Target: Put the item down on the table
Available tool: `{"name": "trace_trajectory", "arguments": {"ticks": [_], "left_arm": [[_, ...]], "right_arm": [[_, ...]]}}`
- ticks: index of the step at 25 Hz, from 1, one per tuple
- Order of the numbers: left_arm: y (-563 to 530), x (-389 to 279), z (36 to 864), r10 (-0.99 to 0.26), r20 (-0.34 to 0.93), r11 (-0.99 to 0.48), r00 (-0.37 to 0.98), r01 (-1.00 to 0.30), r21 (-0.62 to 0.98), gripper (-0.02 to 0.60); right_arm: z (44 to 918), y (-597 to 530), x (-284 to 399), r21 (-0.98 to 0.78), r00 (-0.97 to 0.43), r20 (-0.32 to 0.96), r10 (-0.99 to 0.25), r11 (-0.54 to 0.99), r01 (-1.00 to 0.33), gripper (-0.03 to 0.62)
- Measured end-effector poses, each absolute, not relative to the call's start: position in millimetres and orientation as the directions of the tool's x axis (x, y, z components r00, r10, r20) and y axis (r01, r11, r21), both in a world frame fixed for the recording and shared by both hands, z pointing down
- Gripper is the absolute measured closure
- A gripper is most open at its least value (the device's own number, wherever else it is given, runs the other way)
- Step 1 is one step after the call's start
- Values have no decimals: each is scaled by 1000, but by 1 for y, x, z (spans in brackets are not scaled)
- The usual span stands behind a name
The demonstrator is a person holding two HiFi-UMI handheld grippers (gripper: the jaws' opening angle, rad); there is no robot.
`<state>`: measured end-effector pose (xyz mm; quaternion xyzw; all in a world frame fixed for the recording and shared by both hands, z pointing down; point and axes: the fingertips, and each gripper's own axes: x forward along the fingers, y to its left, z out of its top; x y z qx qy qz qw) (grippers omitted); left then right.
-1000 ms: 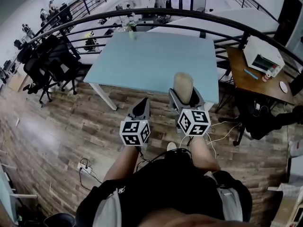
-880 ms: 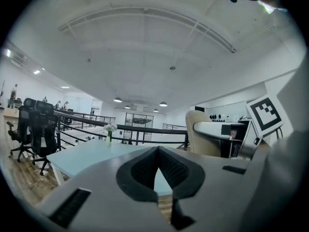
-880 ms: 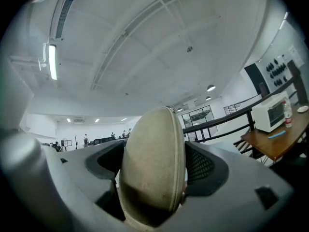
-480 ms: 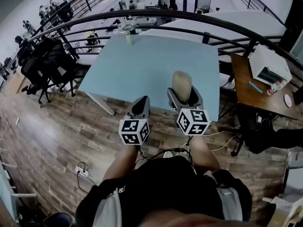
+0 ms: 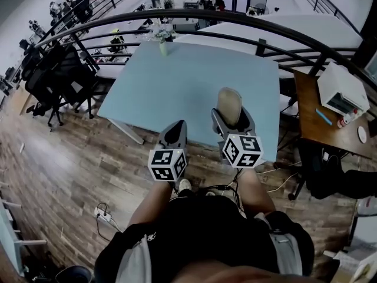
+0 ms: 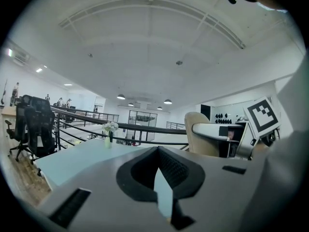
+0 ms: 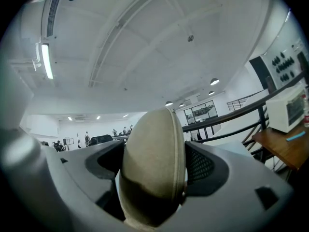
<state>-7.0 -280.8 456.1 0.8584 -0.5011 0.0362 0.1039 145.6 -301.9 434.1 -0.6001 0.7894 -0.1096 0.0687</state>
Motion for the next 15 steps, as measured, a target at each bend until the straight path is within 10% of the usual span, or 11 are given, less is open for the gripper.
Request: {"name": "trace_trajectory", "arguments": {"ticks": [15], "left_arm": [[-368, -41, 454, -824, 155, -526, 545, -838, 148, 568]], "right_arm": [[470, -389, 128, -246, -173, 122, -977, 139, -959, 197]]}}
